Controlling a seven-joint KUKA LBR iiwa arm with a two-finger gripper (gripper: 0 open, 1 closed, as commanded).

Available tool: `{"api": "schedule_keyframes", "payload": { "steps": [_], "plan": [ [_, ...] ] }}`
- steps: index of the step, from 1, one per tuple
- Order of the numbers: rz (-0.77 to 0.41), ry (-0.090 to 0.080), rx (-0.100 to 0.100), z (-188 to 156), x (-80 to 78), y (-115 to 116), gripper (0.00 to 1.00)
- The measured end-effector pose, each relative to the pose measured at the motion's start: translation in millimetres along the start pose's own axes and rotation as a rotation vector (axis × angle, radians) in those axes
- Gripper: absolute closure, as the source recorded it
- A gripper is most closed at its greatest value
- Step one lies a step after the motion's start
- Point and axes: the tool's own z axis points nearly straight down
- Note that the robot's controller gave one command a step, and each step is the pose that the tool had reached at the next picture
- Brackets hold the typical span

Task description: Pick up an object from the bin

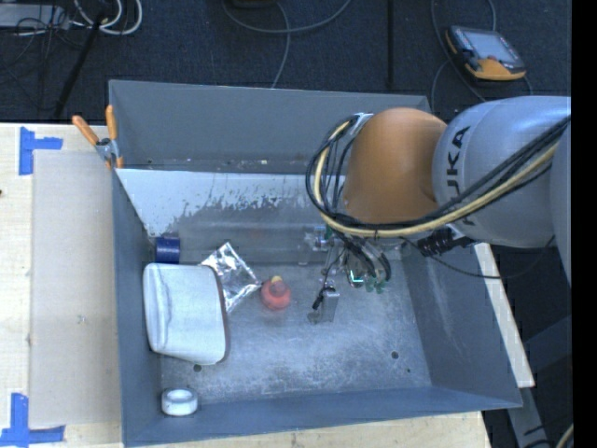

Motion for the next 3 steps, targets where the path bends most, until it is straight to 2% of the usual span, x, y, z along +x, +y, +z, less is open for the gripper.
{"api": "schedule_keyframes", "payload": {
  "steps": [1,2,3],
  "plan": [
    [-0.016,-0.005,-0.002,91,-39.9,53,0.00],
    [-0.012,-0.009,0.000,86,-41.4,51,1.00],
    [-0.029,-0.018,-0.001,-108,-20.5,52,1.00]
  ]
}}
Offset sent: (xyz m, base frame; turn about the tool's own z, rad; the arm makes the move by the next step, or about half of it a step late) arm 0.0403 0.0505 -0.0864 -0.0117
